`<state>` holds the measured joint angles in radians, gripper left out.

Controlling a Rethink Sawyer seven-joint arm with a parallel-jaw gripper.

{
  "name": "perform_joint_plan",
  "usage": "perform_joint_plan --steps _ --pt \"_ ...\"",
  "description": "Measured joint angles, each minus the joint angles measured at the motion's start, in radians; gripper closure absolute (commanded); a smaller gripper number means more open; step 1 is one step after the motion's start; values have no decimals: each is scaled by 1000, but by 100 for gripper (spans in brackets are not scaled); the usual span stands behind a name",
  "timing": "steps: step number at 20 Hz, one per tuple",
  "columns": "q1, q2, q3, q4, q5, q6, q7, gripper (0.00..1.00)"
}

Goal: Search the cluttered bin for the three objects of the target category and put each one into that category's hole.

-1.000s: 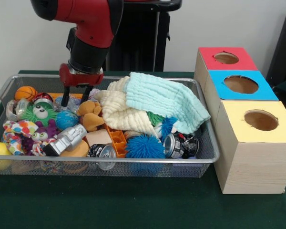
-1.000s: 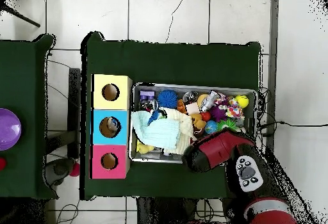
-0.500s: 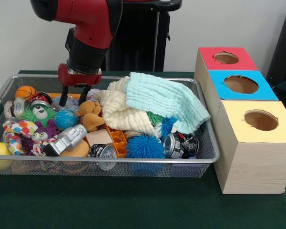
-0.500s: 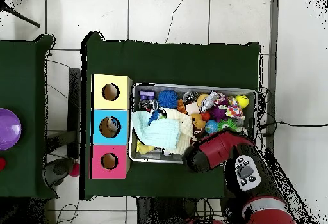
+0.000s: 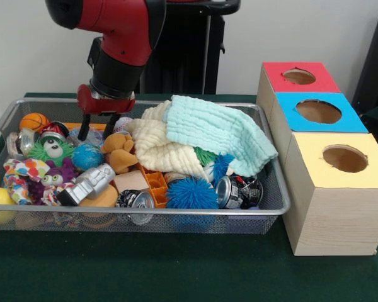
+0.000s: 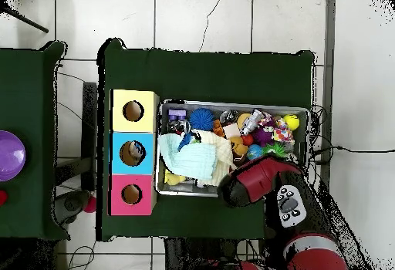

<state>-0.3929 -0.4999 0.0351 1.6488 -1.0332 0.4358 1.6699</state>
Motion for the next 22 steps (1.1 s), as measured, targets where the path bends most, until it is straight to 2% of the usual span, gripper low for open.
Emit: perform_joint_plan --steps 13,22 --pt "62 38 -66 -45 -17 -38 0 0" --pt "192 101 -192 -98 -53 -112 27 0"
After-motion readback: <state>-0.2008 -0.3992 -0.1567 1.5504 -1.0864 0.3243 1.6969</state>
